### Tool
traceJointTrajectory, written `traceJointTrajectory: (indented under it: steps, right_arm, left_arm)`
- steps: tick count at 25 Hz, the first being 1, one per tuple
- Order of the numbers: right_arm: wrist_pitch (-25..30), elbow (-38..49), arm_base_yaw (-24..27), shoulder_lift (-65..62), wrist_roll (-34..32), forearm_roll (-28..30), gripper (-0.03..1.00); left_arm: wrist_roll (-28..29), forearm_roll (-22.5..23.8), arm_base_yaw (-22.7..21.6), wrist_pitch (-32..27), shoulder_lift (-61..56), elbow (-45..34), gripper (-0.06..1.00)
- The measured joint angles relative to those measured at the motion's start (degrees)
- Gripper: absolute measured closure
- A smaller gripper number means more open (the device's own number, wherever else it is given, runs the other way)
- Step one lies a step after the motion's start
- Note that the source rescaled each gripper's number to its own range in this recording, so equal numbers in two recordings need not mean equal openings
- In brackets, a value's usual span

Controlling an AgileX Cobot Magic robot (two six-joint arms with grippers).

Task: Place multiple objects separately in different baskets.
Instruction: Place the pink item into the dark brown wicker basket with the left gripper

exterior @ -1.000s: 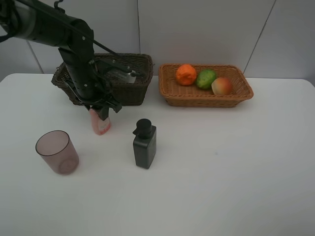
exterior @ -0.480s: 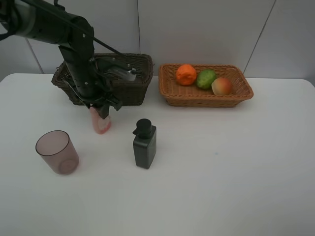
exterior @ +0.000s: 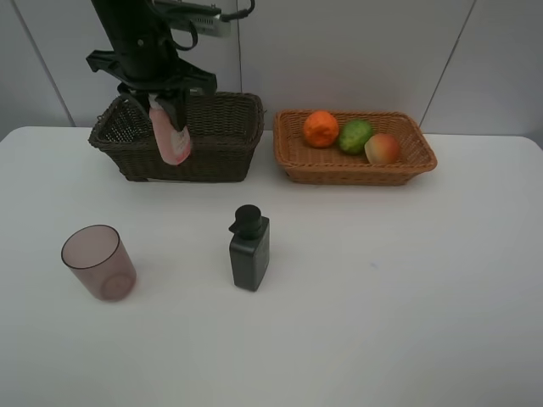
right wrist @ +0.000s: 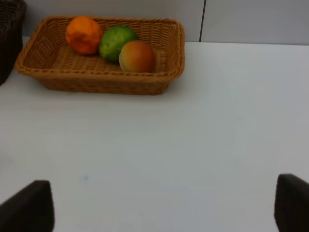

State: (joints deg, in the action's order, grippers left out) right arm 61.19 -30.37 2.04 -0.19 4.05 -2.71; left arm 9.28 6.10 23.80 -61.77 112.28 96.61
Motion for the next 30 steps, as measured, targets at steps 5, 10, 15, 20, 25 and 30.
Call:
traceJointTrajectory:
  steps: [5,10,15,20,25,30]
  right_arm:
    - [0.0,0.0,0.0,0.0,0.0,0.0,-0.03]
    - [0.0,0.0,0.0,0.0,0.0,0.0,-0.03]
    - [0.0,0.0,0.0,0.0,0.0,0.0,-0.03]
    - [0.0,0.0,0.0,0.0,0.0,0.0,-0.03]
    - [0.0,0.0,0.0,0.0,0.0,0.0,-0.03]
    - [0.0,0.0,0.0,0.0,0.0,0.0,-0.03]
  left_arm:
    - [0.58,-0.03,-3.58,-0.45,0.32,6.53,0.94]
    - [0.68,1.15,-8.5,3.16,3.04,7.76,0.94]
    - [1.29,2.13,-11.1,9.38,7.19,7.82,0.94]
    - [1.58,3.26,-12.17,13.87,12.49,7.88,0.94]
    - [1.7,3.83,-13.32,17.53,16.79,7.88,0.94]
    - [1.7,3.59,-13.44,19.45,18.11,7.88,0.94]
